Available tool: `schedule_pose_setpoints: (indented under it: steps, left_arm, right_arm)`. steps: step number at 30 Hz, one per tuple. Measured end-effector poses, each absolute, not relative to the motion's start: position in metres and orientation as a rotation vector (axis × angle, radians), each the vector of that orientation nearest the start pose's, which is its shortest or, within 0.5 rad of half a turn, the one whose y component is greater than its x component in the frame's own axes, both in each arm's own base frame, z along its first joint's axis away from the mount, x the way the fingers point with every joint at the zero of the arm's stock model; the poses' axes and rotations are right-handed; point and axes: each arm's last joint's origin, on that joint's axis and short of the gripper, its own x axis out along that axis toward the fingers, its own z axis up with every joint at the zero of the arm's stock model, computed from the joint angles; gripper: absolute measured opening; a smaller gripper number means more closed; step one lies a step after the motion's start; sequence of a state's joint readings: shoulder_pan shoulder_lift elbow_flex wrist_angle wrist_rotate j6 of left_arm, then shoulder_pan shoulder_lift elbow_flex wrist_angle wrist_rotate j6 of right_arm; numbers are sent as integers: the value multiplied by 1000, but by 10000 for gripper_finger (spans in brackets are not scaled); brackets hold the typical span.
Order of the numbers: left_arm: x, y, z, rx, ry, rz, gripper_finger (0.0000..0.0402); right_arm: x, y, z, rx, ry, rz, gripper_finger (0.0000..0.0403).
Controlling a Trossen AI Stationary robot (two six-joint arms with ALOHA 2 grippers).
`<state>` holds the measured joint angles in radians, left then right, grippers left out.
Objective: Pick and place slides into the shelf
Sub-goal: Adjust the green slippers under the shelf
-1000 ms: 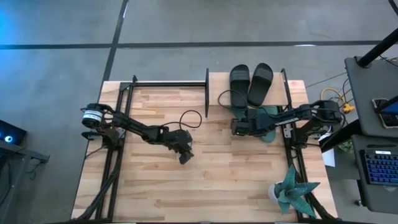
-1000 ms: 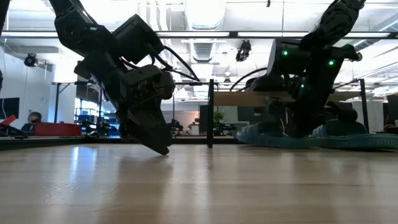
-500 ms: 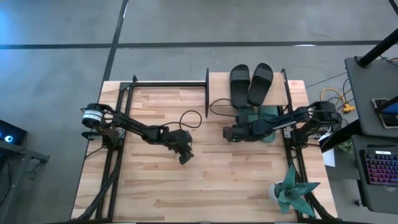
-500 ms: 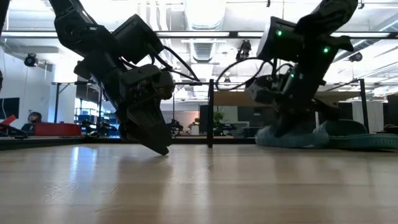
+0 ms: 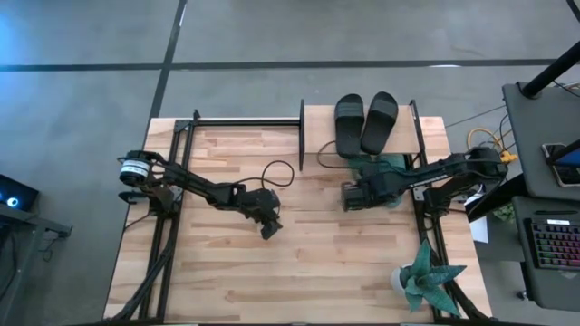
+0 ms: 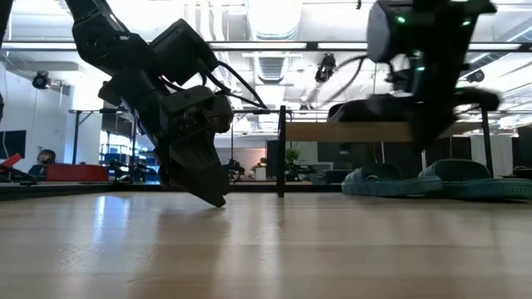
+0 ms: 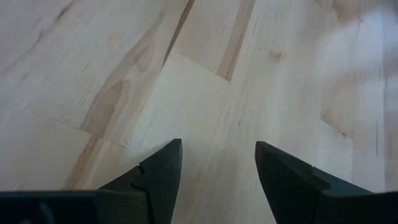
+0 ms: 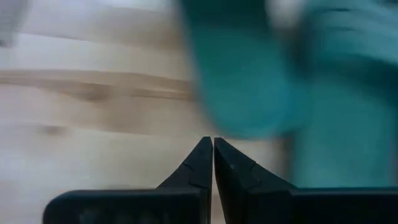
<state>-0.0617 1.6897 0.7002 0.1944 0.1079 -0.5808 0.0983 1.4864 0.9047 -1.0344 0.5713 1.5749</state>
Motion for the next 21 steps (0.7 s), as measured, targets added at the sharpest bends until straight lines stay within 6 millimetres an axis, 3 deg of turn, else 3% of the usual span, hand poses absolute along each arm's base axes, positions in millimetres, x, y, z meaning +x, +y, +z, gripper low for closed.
schedule_pose_setpoints:
  steps: [3,8,12,15,21]
  left_arm:
    - [303,-22,125,-564,817,79,191]
    - [303,-22,125,-562,813,85,191]
    - [303,-22,125,-571,810,98,191]
    - [303,-22,125,-575,809,102,191]
    - [303,-21,125,-572,806,109,191]
  right_arm:
    - [219,7,193,668,943,-1439,9]
    - [216,12,179,686,1030,-1313,9]
    - [223,27,172,682,879,-1239,9]
    - [222,35,167,630,770,-1286,9]
    - [212,20,140,669,727,-1480,9]
